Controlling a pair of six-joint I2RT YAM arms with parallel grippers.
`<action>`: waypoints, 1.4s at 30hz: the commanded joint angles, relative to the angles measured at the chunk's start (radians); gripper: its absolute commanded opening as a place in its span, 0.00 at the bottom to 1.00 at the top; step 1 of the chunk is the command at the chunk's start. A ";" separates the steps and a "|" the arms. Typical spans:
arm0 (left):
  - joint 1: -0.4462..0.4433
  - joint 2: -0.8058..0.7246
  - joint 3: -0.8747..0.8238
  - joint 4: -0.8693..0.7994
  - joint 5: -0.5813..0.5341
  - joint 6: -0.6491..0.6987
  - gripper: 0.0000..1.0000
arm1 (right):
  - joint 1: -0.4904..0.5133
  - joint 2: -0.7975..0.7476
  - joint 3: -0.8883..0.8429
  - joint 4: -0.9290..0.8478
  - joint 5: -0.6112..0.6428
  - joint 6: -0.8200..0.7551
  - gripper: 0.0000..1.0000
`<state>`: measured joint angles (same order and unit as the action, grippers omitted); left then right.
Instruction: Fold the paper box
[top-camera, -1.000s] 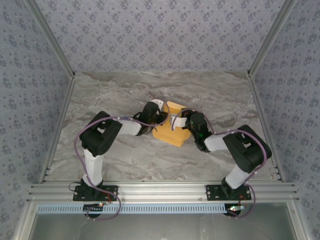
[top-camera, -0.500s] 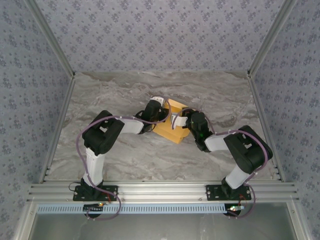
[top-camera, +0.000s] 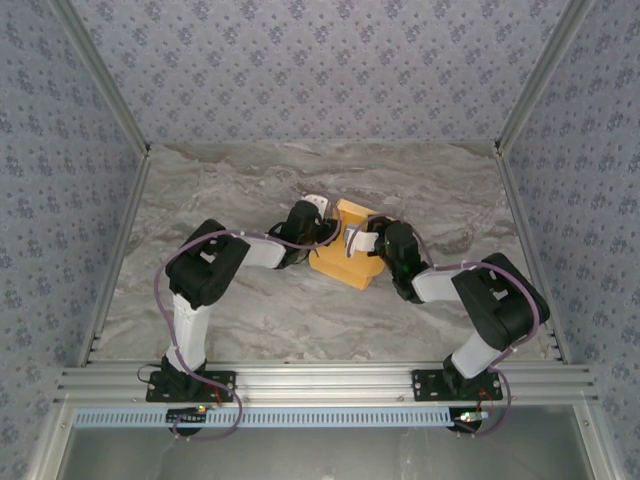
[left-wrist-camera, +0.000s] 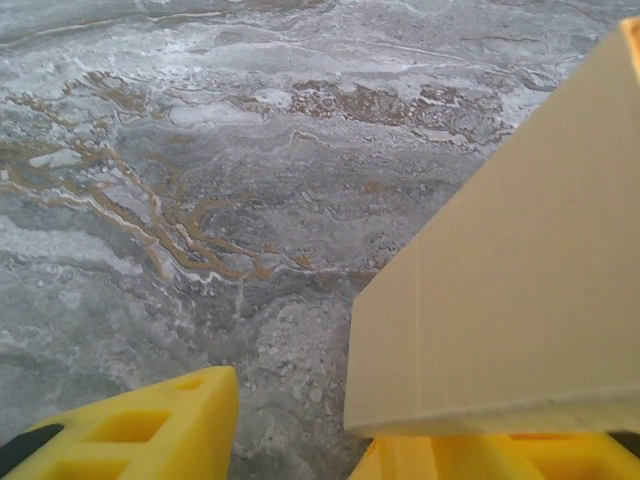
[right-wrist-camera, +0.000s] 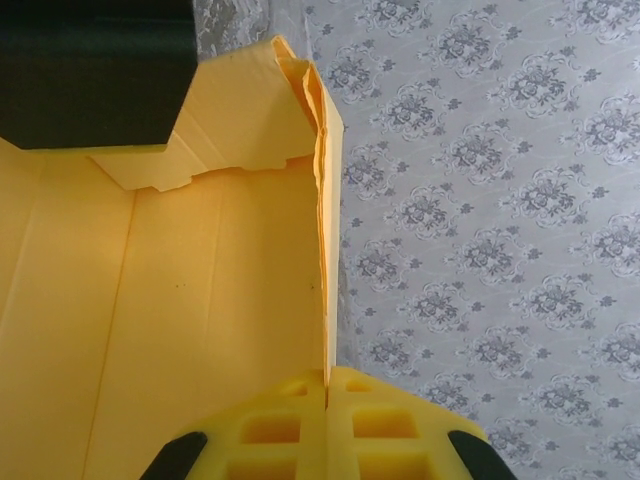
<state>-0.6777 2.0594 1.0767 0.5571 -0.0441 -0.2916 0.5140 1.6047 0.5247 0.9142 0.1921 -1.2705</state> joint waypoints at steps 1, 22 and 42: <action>0.012 -0.027 -0.023 0.074 0.034 0.039 0.54 | -0.015 -0.035 0.009 -0.088 -0.042 0.031 0.00; 0.012 -0.021 0.003 0.065 0.098 0.054 0.54 | -0.018 -0.016 0.055 -0.233 -0.055 -0.014 0.00; -0.045 -0.024 0.089 -0.052 -0.245 0.007 0.35 | 0.000 -0.012 0.059 -0.248 -0.054 -0.001 0.00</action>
<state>-0.7189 2.0590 1.1210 0.5285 -0.1390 -0.2592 0.5030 1.5803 0.5789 0.7551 0.1532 -1.2816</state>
